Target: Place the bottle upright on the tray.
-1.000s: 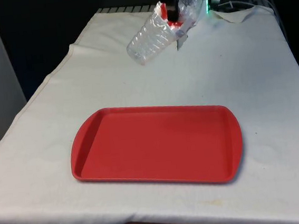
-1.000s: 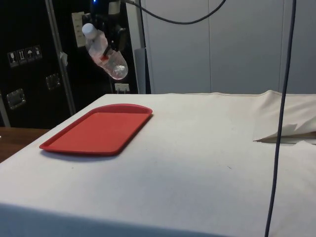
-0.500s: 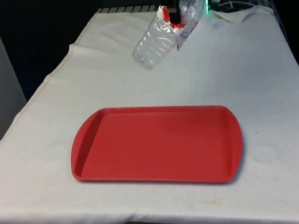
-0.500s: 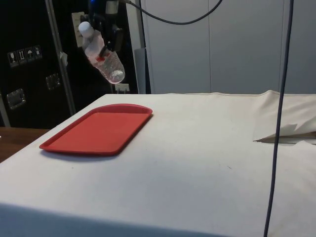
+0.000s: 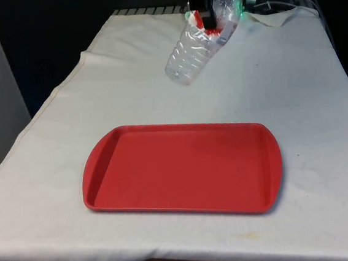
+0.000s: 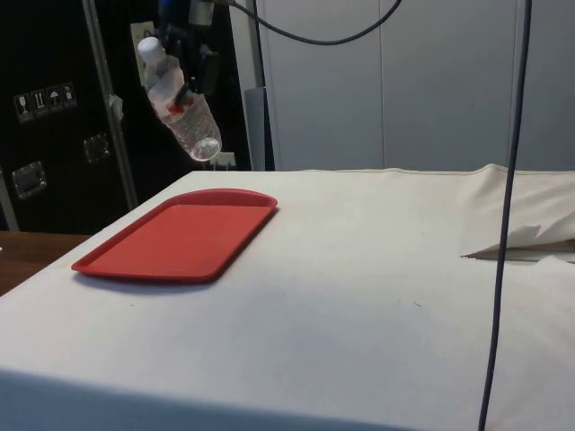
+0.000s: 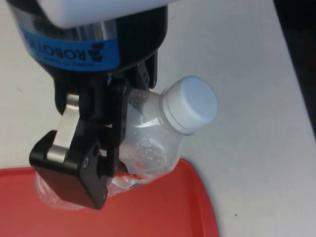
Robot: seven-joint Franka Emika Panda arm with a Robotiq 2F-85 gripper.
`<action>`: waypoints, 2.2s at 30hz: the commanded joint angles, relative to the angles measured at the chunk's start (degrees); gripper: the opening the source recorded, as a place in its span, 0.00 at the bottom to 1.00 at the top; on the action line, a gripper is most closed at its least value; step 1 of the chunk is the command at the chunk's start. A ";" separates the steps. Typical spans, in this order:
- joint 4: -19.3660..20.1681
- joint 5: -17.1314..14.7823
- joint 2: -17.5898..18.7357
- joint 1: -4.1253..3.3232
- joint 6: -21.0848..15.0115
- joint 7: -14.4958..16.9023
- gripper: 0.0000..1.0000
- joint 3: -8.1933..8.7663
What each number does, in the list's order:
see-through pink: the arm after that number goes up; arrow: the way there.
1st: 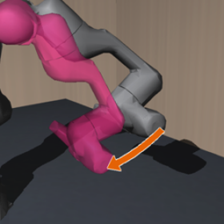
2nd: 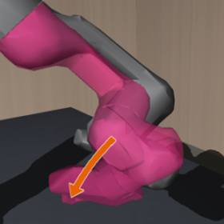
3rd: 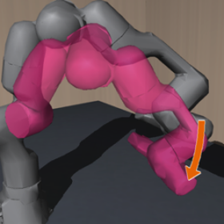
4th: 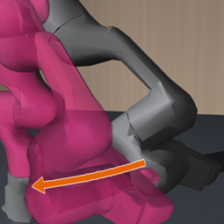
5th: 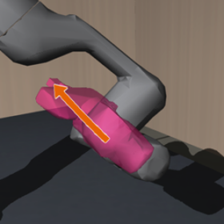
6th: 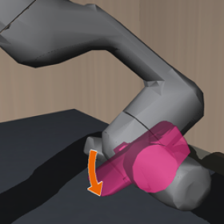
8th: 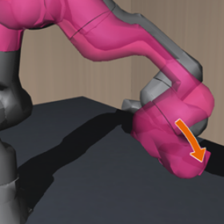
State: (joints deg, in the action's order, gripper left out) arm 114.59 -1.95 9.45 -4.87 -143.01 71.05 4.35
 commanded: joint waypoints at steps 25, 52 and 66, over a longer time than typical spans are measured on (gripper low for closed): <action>-3.09 -16.73 2.69 0.63 2.06 10.31 0.00 -0.17; -6.07 -33.29 4.76 0.74 6.30 20.91 0.00 1.26; -6.93 -40.79 6.02 0.69 9.00 25.90 0.00 2.86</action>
State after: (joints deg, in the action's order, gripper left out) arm 108.00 -42.40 15.18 -4.35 -134.07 96.66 7.33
